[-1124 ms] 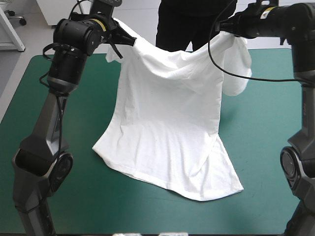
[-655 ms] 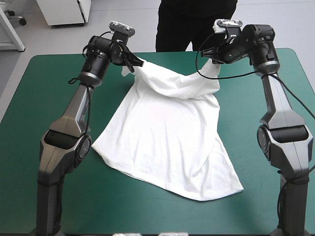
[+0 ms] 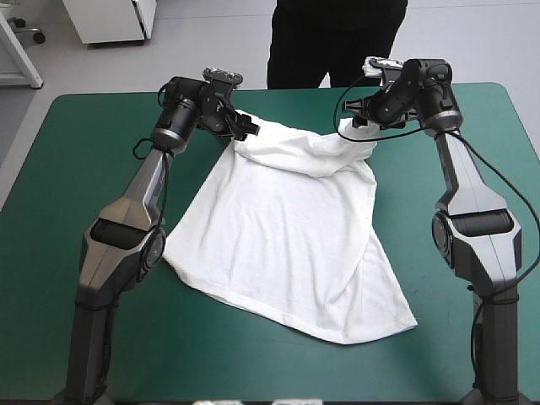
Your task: Fold the cloth
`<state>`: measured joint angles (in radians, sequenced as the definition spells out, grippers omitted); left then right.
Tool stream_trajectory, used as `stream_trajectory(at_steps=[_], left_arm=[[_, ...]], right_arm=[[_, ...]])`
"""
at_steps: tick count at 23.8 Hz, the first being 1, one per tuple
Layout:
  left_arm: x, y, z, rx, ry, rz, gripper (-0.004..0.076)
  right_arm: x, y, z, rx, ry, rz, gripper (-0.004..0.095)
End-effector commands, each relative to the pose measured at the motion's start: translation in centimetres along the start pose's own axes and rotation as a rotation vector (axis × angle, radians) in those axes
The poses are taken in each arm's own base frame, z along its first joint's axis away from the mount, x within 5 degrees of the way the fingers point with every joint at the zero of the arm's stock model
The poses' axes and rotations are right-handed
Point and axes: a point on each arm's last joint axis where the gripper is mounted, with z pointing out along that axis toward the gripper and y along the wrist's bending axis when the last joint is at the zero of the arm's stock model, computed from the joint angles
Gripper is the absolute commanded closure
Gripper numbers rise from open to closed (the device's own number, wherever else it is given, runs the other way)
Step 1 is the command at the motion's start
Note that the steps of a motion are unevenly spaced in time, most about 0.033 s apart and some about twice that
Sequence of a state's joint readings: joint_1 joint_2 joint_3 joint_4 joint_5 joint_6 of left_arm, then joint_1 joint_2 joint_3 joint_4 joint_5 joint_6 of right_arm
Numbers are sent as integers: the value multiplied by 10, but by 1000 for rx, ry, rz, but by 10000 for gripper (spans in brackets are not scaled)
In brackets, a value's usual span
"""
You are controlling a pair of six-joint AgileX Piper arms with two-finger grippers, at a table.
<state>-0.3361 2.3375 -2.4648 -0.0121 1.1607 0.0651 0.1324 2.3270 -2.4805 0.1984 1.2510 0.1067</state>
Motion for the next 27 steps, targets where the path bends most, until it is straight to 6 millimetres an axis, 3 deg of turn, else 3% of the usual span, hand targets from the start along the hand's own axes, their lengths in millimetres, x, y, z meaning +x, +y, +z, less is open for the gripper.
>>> stream_trajectory(at_steps=[1,2,10,12,14,16,19,22,24,27], left_arm=[[-23,-2,-95,11,-194,-16,143],[-24,-2,-117,9,-223,-9,150],[-11,-9,-232,40,-328,64,241],[-6,-13,-259,74,-381,69,253],[1,-17,-288,107,-437,82,253],[20,-21,-326,139,-472,85,255],[39,-22,-338,134,-443,83,256],[70,-18,-332,78,-338,85,256],[93,-13,-328,12,-269,77,265],[124,-10,-305,-23,-135,77,268]], right_arm=[[-12,22,-77,-101,-154,0,327],[-11,27,-94,-115,-181,-16,327],[-1,49,-196,-142,-368,-149,327],[3,51,-211,-145,-392,-154,327],[12,54,-234,-149,-418,-161,327],[33,52,-254,-128,-391,-157,333],[55,49,-256,-115,-330,-165,367],[87,42,-252,-100,-235,-156,397],[115,36,-249,-90,-167,-141,397],[155,25,-245,-45,-90,-116,410]])
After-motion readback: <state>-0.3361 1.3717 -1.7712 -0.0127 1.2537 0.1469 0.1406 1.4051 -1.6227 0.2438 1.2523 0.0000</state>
